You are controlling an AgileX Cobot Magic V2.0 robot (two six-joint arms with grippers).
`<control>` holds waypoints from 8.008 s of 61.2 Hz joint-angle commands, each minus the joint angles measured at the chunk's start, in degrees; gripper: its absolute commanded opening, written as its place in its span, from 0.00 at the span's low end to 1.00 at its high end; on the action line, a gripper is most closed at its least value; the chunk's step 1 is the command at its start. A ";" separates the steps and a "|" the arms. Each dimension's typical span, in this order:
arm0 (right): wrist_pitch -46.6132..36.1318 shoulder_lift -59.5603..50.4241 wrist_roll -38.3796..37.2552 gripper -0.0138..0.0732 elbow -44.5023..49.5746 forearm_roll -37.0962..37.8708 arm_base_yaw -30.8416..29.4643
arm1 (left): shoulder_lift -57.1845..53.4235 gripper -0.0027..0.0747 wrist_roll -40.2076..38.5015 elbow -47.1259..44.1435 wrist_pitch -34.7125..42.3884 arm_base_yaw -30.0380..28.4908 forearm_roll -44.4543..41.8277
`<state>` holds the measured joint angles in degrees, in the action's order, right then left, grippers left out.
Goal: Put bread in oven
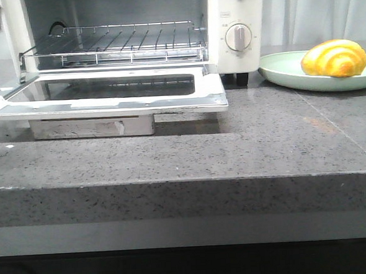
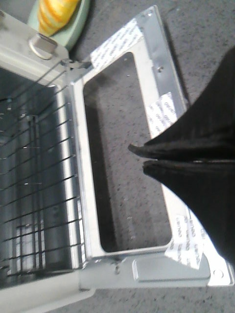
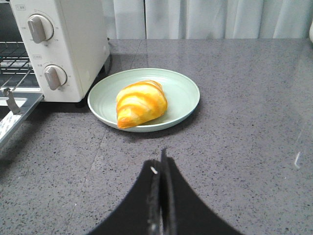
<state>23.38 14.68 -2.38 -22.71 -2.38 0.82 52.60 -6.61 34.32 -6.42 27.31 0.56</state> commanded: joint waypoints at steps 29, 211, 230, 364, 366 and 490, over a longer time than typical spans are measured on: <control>-1.23 4.02 -0.44 0.08 -2.43 -1.13 -0.42 | -15.47 0.01 -0.57 -1.72 -1.59 -19.38 -4.13; -1.88 41.84 3.75 0.29 -27.93 -19.02 18.63 | -24.03 0.01 -0.57 -6.57 -2.69 -20.38 -4.61; -17.73 57.58 3.75 0.29 -36.22 -24.32 30.22 | -24.03 0.01 -0.57 -6.57 -2.69 -20.38 -4.61; -1.79 63.06 3.75 0.16 -49.56 -20.21 21.40 | -24.03 0.01 -0.57 -6.57 -2.69 -20.38 -4.69; 0.73 61.95 3.75 0.11 -49.58 -18.64 19.45 | -24.03 0.01 -0.57 -6.57 -2.69 -20.38 -4.69; 1.12 1.12 3.75 0.08 -7.49 -4.72 8.87 | -48.43 0.01 -0.57 -27.60 -2.28 -25.68 -4.18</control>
<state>28.88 15.33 0.95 -28.75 -7.06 10.11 7.41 -6.61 8.14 -12.93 2.53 -4.10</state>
